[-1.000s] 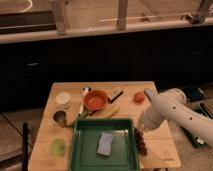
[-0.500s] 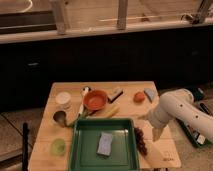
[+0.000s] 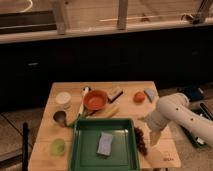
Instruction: Place grapes in red bowl
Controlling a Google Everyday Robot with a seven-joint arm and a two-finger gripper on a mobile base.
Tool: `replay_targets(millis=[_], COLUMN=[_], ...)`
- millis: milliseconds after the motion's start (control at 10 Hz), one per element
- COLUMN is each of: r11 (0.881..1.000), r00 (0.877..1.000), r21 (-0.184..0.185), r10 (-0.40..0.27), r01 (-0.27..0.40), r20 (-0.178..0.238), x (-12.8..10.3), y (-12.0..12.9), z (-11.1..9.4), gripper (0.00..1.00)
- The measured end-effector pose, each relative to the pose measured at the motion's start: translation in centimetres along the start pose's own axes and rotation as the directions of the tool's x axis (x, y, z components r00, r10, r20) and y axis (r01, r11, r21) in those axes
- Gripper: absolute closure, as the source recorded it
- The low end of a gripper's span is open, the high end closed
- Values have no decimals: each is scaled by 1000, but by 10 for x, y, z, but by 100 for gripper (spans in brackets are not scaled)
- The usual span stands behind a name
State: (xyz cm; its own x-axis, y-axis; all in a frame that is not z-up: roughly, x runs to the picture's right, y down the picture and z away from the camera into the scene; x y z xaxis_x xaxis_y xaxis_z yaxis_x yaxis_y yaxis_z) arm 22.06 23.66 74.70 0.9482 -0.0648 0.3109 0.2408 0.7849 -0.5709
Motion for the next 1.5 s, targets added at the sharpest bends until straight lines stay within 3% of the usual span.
replay_targets(millis=[200,900,1100,1500], r11=[997,978,968,959], r00=[997,978,968,959], r21=[-7,-14,-23,-22], r10=[72,210,251,283], r01=[-72,-210,-251,-283], r20=[9,16,17,17], x=[-6,-28,-26,-15], y=[6,11,14,17], z=[13,42,57,67], gripper=[20,20,29,73])
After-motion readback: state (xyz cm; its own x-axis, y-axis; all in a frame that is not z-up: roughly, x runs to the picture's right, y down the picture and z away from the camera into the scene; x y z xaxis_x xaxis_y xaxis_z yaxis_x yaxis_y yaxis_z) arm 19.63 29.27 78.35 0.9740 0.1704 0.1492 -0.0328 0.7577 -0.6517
